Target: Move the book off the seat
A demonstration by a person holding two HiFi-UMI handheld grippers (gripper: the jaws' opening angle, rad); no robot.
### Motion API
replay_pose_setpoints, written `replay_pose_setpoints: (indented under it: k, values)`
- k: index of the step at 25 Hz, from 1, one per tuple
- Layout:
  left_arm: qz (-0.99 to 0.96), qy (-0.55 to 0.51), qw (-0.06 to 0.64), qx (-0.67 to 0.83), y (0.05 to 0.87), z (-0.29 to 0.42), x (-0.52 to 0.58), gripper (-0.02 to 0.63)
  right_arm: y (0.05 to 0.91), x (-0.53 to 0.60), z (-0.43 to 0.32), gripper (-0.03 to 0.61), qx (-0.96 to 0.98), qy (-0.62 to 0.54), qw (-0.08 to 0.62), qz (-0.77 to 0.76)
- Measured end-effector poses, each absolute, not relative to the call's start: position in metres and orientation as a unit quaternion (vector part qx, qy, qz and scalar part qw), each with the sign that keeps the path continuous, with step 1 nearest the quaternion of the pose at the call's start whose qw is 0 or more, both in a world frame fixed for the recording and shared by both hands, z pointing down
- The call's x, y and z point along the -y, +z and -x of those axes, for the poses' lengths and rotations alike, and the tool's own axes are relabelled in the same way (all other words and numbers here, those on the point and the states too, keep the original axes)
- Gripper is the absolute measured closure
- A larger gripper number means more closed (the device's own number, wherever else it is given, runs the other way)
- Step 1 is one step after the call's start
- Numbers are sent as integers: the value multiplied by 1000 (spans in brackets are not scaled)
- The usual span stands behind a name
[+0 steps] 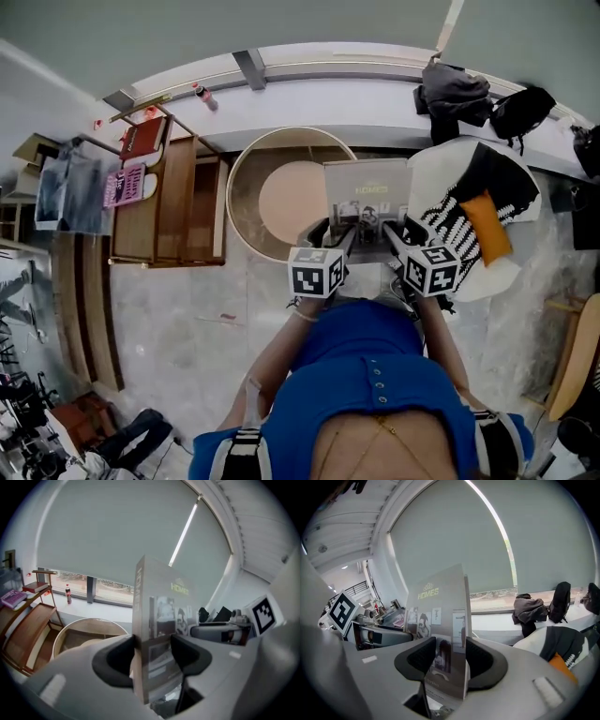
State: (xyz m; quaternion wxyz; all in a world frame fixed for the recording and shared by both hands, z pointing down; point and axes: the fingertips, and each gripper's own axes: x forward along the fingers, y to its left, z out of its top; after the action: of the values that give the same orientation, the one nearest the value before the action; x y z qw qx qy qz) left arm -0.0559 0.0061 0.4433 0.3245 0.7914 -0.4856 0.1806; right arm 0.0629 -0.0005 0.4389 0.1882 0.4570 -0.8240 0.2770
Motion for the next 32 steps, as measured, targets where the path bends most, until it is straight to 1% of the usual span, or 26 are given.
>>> replay_pose_setpoints:
  k: [7,13,21,32]
  values:
    - [-759,152,345,531,451,173,-15,371,443,7,57,383,851,254,216,-406]
    - [-730,138,358,566,453,236,-24,371,446,9,121,382,867,252,229,-364]
    - [-696,119,368,606,451,259,-31,371,446,14,148,382,885,242,239,-317]
    - [-656,102,373,648,436,251,-12,373,433,46,146,382,904,228,250,-262]
